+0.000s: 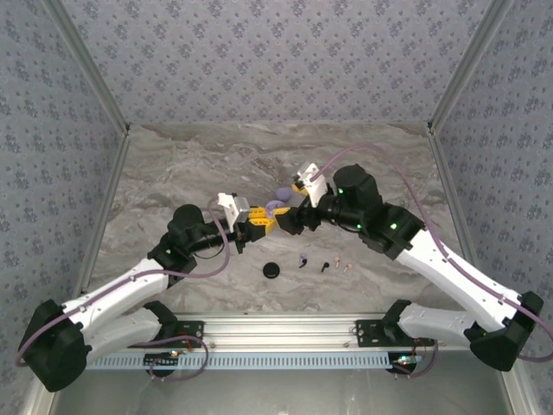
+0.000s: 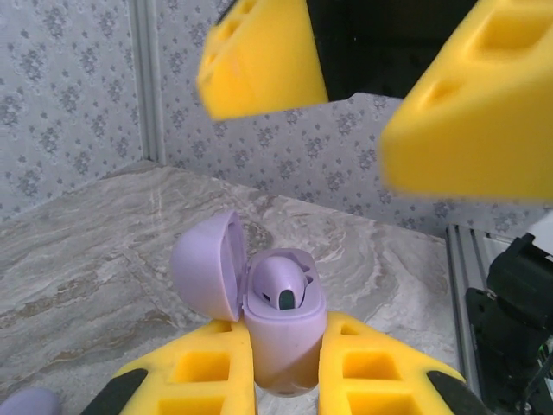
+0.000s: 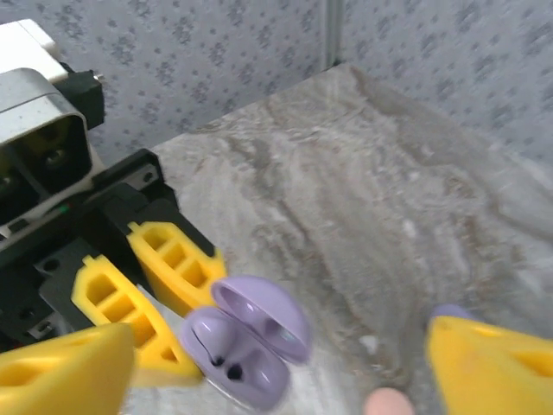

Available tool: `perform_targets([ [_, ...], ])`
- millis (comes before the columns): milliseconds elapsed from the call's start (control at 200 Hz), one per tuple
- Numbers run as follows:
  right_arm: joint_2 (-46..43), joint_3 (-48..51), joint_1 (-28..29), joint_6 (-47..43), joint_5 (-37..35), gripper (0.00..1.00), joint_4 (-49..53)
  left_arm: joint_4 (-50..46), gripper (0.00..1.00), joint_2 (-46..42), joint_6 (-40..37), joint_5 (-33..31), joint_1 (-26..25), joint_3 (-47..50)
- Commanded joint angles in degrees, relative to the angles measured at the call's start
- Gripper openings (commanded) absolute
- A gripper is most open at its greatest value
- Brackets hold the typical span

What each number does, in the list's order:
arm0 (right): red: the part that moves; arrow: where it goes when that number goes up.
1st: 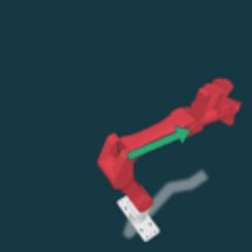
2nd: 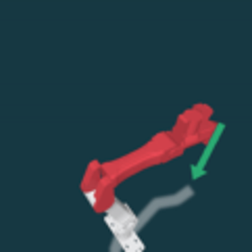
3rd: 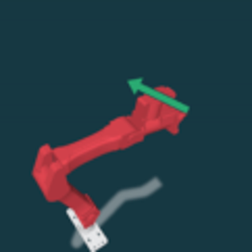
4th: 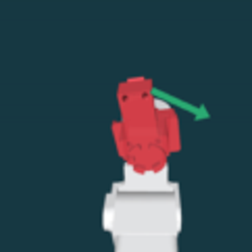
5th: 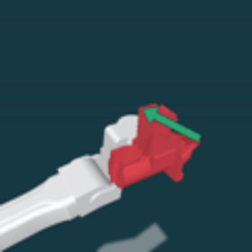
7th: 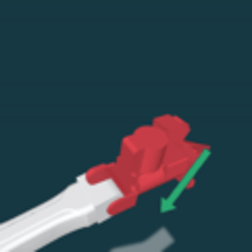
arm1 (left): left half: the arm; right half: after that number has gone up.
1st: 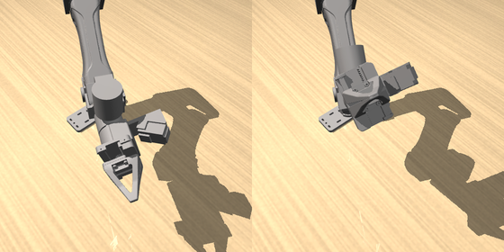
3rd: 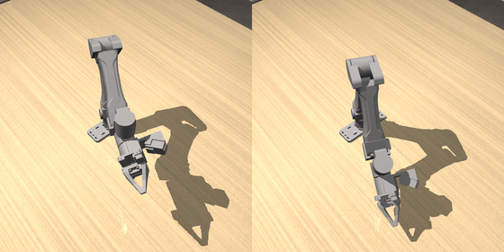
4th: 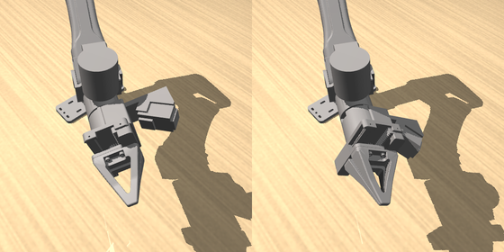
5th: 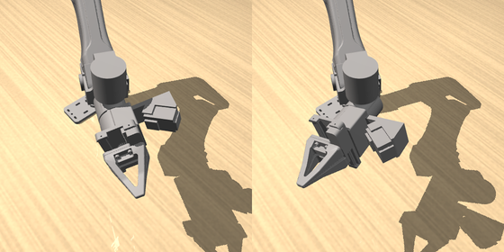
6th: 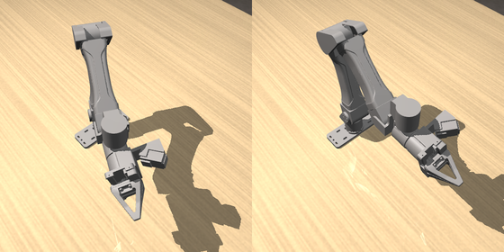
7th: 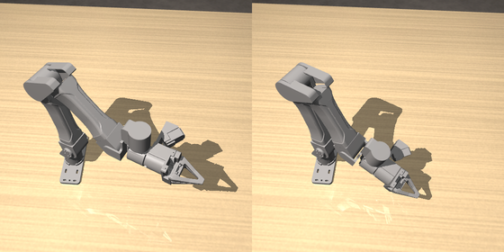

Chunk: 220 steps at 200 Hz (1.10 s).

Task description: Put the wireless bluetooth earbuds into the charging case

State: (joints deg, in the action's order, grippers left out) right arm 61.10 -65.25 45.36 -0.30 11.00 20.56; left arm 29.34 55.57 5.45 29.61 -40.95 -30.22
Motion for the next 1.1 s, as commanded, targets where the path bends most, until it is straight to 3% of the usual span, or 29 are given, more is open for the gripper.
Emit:
perform_targets([
  [0, -4.4, 1.0, -1.7, 3.8, -4.1, 1.0, 1.8, 0.9, 0.0, -2.1, -1.4, -4.4, -0.4, 1.0],
  [150, -6.7, 2.9, -5.1, 11.3, -8.7, 1.0, 6.5, -0.9, 0.0, -4.1, -3.2, -11.6, -0.4, 2.7],
  [290, -5.1, 5.1, -7.3, 17.5, -6.9, 1.0, 13.5, -4.9, 0.0, -6.4, -5.3, -14.8, -0.4, 3.4],
  [585, 6.5, 13.1, -5.4, 33.0, -6.7, 0.69, 19.4, -8.5, 0.0, -9.4, -7.8, -15.9, -0.4, 3.9],
  [1094, 28.0, 9.8, -0.7, 39.5, -8.7, 0.48, 15.0, -5.2, 0.0, -9.7, -7.4, -13.4, -0.3, 5.4],
])
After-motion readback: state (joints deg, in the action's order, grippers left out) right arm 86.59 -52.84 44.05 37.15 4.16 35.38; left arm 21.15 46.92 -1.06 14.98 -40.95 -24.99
